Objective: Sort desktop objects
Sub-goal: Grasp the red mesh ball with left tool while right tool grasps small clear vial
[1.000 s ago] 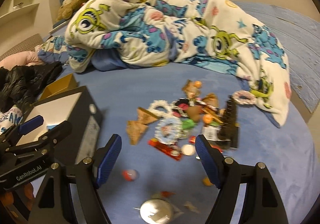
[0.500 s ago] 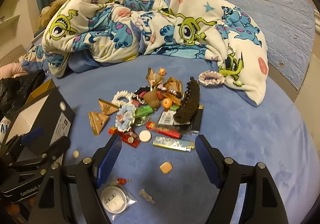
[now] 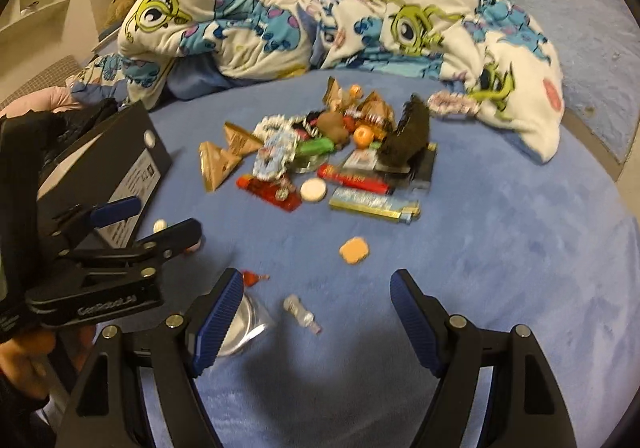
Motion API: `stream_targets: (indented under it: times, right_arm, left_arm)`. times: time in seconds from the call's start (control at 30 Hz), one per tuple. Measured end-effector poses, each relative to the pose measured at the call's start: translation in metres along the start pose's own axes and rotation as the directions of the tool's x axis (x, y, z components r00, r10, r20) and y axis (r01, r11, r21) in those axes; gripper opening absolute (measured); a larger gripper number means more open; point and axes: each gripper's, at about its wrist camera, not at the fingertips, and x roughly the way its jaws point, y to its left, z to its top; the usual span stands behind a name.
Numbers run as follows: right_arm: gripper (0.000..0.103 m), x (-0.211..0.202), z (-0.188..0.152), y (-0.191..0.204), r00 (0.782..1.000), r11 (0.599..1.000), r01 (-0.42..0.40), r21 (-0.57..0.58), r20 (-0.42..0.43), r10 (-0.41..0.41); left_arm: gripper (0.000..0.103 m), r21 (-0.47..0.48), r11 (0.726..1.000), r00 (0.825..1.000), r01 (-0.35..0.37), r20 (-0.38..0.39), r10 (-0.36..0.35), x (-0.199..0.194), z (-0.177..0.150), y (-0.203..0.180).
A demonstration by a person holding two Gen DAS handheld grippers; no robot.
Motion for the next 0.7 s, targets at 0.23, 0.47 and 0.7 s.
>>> stream_targets:
  times: [0.23,0.47,0.7]
  right_arm:
    - [0.078,0.015,-0.008,0.002,0.999,0.999,-0.023,-0.026,-0.036,0.022]
    - [0.078,0.021,-0.011,0.005,0.998,0.999,-0.001,-0.051,-0.061,-0.002]
    - [0.076,0.028,-0.014,0.007,0.996,0.998,0.003,-0.068,-0.088,-0.009]
  left_arm:
    - [0.091,0.012,1.0,1.0,0.019,-0.021,-0.019,0.015,-0.007,0.001]
    - [0.091,-0.015,0.999,0.998,0.048,-0.048,-0.048,0.022,-0.007,0.005]
    - [0.083,0.007,0.999,0.996,0.033,-0.077,-0.032,0.033,-0.012,0.001]
